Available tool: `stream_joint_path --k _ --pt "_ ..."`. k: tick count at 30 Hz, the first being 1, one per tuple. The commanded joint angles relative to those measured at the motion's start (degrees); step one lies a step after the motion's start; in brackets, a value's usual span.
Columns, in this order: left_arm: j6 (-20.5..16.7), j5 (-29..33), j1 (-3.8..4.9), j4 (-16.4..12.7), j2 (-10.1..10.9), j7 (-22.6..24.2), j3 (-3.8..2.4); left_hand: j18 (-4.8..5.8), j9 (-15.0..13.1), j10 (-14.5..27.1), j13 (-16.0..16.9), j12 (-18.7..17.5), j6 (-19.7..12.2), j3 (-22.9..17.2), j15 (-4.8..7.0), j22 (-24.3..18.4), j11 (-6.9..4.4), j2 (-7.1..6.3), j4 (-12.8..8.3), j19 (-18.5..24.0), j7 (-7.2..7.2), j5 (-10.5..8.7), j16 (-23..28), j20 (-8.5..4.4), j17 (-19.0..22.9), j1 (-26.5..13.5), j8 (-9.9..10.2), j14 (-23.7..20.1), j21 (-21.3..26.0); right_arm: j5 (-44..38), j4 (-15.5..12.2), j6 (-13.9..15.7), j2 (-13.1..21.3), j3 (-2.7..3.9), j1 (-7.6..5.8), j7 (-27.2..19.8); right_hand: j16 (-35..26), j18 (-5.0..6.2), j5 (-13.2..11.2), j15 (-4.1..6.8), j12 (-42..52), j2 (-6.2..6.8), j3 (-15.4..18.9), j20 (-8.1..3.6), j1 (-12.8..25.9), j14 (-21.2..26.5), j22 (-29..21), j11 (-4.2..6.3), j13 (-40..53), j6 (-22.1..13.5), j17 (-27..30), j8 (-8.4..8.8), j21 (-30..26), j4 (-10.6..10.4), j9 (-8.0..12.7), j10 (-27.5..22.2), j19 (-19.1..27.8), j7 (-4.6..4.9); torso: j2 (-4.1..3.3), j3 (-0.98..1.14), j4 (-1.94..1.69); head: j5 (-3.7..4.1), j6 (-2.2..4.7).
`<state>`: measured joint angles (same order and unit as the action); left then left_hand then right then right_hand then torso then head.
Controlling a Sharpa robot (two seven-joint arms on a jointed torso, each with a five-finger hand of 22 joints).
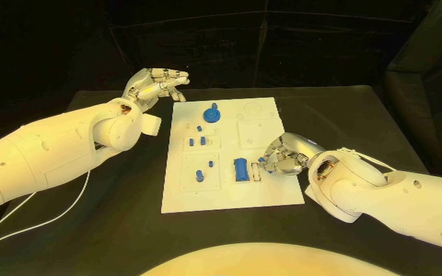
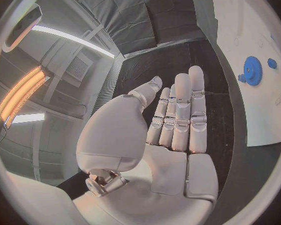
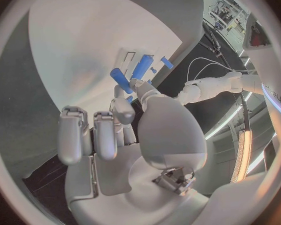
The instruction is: Assemble the parts on the task board
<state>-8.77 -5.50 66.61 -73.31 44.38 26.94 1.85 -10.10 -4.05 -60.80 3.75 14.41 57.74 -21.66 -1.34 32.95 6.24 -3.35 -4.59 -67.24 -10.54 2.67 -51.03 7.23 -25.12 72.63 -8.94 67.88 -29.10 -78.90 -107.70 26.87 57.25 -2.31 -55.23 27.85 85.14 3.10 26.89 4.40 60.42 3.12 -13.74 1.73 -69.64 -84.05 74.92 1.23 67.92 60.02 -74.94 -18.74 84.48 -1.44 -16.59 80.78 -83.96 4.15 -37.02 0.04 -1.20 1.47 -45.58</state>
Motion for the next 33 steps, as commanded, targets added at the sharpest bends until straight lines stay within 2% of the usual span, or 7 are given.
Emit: stream_joint_path --k 1,6,15,24,33 --pt "0.7 0.2 0.08 -0.2 0.0 0.2 -0.05 -0.35 0.0 0.1 0.1 -0.1 -0.4 0.3 -0.28 -0.1 0.34 0.12 0.1 -0.5 -0.15 0.1 0.3 0.02 0.1 0.4 -0.2 -0.3 0.3 3.0 0.4 -2.0 -0.7 0.01 -0.06 1.0 0.4 -1.15 0.1 0.59 0.8 0.05 -0.2 -0.31 1.3 -4.3 6.5 0.11 0.6 1.6 -5.8 0.38 0.4 -1.0 -0.2 0.7 -2.3 -1.03 -0.01 -0.03 -0.04 0.01 -0.01" --pt "0.7 0.2 0.08 -0.2 0.0 0.2 -0.05 -0.35 0.0 0.1 0.1 -0.1 -0.4 0.3 -0.28 -0.1 0.34 0.12 0.1 -0.5 -0.15 0.1 0.3 0.02 0.1 0.4 -0.2 -0.3 0.3 3.0 1.1 -3.4 -1.9 0.01 -0.06 2.6 0.7 -1.22 0.0 0.77 0.7 0.43 -0.4 -0.48 2.4 -4.4 6.8 0.35 0.7 2.6 -6.5 0.52 0.6 -1.6 -0.4 1.0 -2.5 -1.31 0.01 0.03 0.03 -0.08 -0.12" --pt "0.7 0.2 0.08 -0.2 0.0 0.1 -0.05 -0.35 0.0 0.1 0.1 -0.1 -0.4 0.3 -0.28 -0.1 0.34 0.12 0.1 -0.5 -0.15 0.1 0.3 0.02 0.1 0.4 -0.2 -0.3 0.3 2.0 1.9 -3.7 -3.7 0.01 -0.06 5.0 0.8 -1.25 0.3 1.02 0.8 0.32 -1.0 -0.69 2.5 -4.4 7.0 0.7 0.9 3.6 -6.7 0.4 0.7 -1.8 -0.7 1.3 -2.6 -1.76 -0.01 0.06 -0.06 -0.29 -0.12" --pt "0.8 0.2 0.08 -0.2 0.0 0.1 -0.05 -0.35 0.0 0.1 0.1 -0.1 -0.4 0.3 -0.28 -0.1 0.34 0.12 0.1 -0.5 -0.15 0.1 0.3 0.02 0.1 0.4 -0.2 -0.3 0.3 1.4 2.4 -4.9 -4.6 0.02 -0.06 6.5 1.2 -1.34 -0.2 1.32 1.3 0.41 -1.4 -0.96 3.0 -4.5 7.4 1.06 1.5 4.8 -7.4 0.03 1.0 -2.2 -1.3 1.8 -2.8 -2.23 0.03 0.06 0.07 -0.31 -0.16" --pt "1.0 0.2 0.08 -0.3 -0.1 0.0 -0.05 -0.34 0.0 0.1 0.1 -0.1 -0.4 0.4 -0.29 -0.1 0.36 0.13 0.2 -0.5 -0.16 0.1 0.3 0.02 0.1 0.4 -0.2 -0.4 0.3 -1.2 2.7 -5.2 -4.9 0.02 -0.07 9.0 1.7 -1.53 -0.8 1.55 2.4 0.33 -1.5 -1.2 3.8 -4.7 8.3 1.33 2.4 5.6 -8.6 -0.23 1.5 -2.9 -1.8 2.5 -3.2 -2.54 -0.01 0.03 -0.03 -0.28 -0.18"
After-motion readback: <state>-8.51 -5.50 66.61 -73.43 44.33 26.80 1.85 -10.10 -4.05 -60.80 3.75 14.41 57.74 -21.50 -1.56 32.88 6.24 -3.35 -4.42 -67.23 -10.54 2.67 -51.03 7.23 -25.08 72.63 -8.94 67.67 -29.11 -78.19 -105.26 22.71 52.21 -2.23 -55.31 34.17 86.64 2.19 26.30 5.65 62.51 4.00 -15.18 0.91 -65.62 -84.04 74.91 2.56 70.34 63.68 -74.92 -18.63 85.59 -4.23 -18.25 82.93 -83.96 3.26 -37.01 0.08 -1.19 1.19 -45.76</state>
